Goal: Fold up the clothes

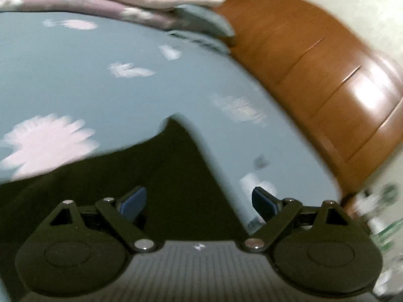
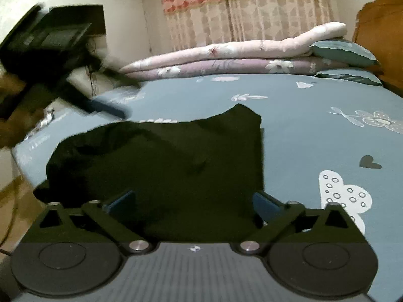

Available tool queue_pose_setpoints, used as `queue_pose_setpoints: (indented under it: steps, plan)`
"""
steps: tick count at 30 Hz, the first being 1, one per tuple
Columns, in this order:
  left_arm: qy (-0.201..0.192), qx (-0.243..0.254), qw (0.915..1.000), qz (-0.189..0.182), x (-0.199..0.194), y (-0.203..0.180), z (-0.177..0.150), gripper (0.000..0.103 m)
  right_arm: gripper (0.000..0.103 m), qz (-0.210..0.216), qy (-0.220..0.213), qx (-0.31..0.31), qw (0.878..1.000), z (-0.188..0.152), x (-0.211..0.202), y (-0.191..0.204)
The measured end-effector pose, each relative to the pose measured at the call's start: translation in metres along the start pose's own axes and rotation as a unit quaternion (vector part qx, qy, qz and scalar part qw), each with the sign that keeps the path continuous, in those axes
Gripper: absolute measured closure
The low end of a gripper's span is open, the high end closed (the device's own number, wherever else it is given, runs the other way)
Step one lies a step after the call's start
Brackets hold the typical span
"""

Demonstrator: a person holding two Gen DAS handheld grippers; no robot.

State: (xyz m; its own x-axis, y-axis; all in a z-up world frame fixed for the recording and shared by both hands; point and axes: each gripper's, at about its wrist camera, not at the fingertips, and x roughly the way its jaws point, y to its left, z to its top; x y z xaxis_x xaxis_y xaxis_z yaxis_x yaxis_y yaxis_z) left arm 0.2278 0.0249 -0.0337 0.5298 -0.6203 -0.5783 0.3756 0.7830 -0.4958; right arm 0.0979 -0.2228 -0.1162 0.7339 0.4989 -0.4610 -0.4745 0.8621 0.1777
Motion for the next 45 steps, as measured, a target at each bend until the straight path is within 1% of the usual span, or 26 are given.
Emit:
queue_pose_setpoints:
  steps: [2, 3, 5, 8, 10, 12, 17, 20, 22, 25, 28, 29, 31, 32, 33, 35, 38, 40, 42, 45]
  plan:
    - [0.009, -0.006, 0.9993, -0.036, 0.034, 0.002, 0.021, 0.012, 0.0, 0.0, 0.004, 0.009, 1.0, 0.0, 0.0, -0.003]
    - [0.018, -0.015, 0.9987, -0.045, 0.053, 0.007, 0.029, 0.012, 0.0, -0.003, 0.008, 0.012, 1.0, 0.0, 0.001, -0.005]
    - [0.031, -0.041, 0.9976, -0.046, 0.091, 0.017, 0.042, 0.012, 0.0, -0.006, 0.013, 0.019, 1.0, 0.001, 0.003, -0.008]
    - [0.039, -0.085, 0.9945, -0.047, 0.129, 0.04, 0.049, 0.012, 0.0, -0.002, 0.019, 0.033, 0.999, 0.0, 0.005, -0.014]
    - [0.043, -0.111, 0.9922, -0.039, 0.148, 0.056, 0.05, 0.013, 0.0, 0.004, 0.024, 0.042, 0.999, 0.0, 0.008, -0.017]
    - [0.037, -0.13, 0.9901, -0.037, 0.159, 0.068, 0.049, 0.013, 0.0, 0.007, 0.029, 0.048, 0.998, 0.0, 0.01, -0.02]
    - [0.019, -0.13, 0.991, -0.025, 0.172, 0.072, 0.058, 0.013, 0.0, 0.005, 0.032, 0.046, 0.998, 0.0, 0.013, -0.02]
    - [0.019, -0.119, 0.9927, -0.011, 0.165, 0.062, 0.063, 0.013, 0.0, -0.004, 0.029, 0.038, 0.999, 0.0, 0.012, -0.017]
    - [0.01, -0.102, 0.9946, -0.015, 0.149, 0.051, 0.068, 0.013, 0.0, -0.004, 0.023, 0.034, 0.999, 0.0, 0.01, -0.016]
    - [0.01, -0.095, 0.995, -0.028, 0.127, 0.046, 0.06, 0.012, 0.0, -0.001, 0.015, 0.029, 0.999, 0.0, 0.008, -0.015]
    - [0.024, -0.103, 0.9939, -0.031, 0.118, 0.051, 0.044, 0.012, 0.0, -0.002, 0.014, 0.022, 1.0, -0.003, 0.005, -0.011]
    - [0.028, -0.103, 0.9941, -0.016, 0.12, 0.054, 0.04, 0.012, 0.0, -0.002, 0.015, 0.021, 1.0, -0.003, 0.005, -0.01]
    - [0.035, -0.101, 0.994, 0.024, 0.125, 0.062, 0.033, 0.013, 0.0, -0.001, 0.018, 0.021, 1.0, -0.004, 0.004, -0.01]
    - [0.034, -0.102, 0.9937, 0.032, 0.126, 0.065, 0.032, 0.014, 0.0, -0.001, 0.019, 0.024, 1.0, -0.004, 0.004, -0.01]
    - [0.029, -0.106, 0.9934, 0.031, 0.124, 0.067, 0.032, 0.014, 0.0, -0.002, 0.021, 0.027, 0.999, -0.004, 0.004, -0.011]
    - [0.027, -0.108, 0.9928, 0.044, 0.117, 0.064, 0.038, 0.014, 0.0, -0.003, 0.024, 0.033, 0.999, -0.005, 0.004, -0.013]
    - [0.02, -0.06, 0.9966, 0.053, 0.097, 0.043, 0.049, 0.014, 0.0, -0.004, 0.027, 0.041, 0.999, -0.006, 0.003, -0.014]
    - [0.019, -0.038, 0.9977, 0.053, 0.081, 0.031, 0.054, 0.014, 0.0, -0.004, 0.027, 0.044, 0.999, -0.006, 0.003, -0.014]
    - [0.021, -0.022, 0.9978, 0.059, 0.063, 0.019, 0.056, 0.014, 0.0, -0.007, 0.026, 0.044, 0.999, -0.007, 0.003, -0.013]
    - [0.029, 0.007, 0.996, 0.084, 0.034, 0.006, 0.056, 0.014, 0.0, -0.009, 0.028, 0.044, 0.999, -0.007, 0.003, -0.013]
